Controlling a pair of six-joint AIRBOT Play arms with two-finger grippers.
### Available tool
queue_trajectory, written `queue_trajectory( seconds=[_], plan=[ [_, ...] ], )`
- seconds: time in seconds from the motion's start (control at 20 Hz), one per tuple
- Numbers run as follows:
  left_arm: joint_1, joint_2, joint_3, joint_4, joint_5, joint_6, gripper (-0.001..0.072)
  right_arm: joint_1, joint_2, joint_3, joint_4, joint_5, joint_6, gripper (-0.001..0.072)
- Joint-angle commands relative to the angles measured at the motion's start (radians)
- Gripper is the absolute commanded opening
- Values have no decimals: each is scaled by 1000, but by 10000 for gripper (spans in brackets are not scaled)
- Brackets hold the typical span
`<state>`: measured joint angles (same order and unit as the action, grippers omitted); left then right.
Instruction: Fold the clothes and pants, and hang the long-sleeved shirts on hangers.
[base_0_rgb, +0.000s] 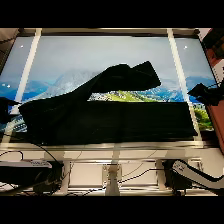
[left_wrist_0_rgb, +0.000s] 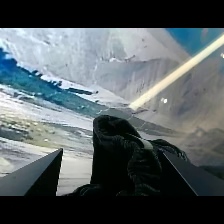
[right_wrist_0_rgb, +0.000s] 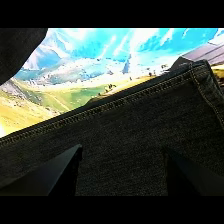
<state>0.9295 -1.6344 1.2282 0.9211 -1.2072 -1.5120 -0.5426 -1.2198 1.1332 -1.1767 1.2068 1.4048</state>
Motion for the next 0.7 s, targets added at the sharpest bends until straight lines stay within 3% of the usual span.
queue_trajectory(
  seconds=[0.0,0.2,0.3,0.35,0.55,0.6,0.65],
  plan=[
    [-10,-36,2,-48,-16,-7,700,1,-1,1,0,1,0,543],
    [-85,-95,2,-58,55,-6,696,1,-1,1,2,1,0,540],
    [-132,-104,2,-83,135,38,681,1,-1,1,2,3,0,480],
    [-154,-103,2,-113,172,80,629,1,-1,1,2,3,0,480],
    [-202,-102,3,-366,249,338,92,2,-1,1,11,1,0,480],
    [-207,-100,3,-449,244,426,40,2,-1,1,23,-2,0,480],
    [-211,-95,3,-537,232,520,40,3,-3,1,37,-9,0,480]
  ],
)
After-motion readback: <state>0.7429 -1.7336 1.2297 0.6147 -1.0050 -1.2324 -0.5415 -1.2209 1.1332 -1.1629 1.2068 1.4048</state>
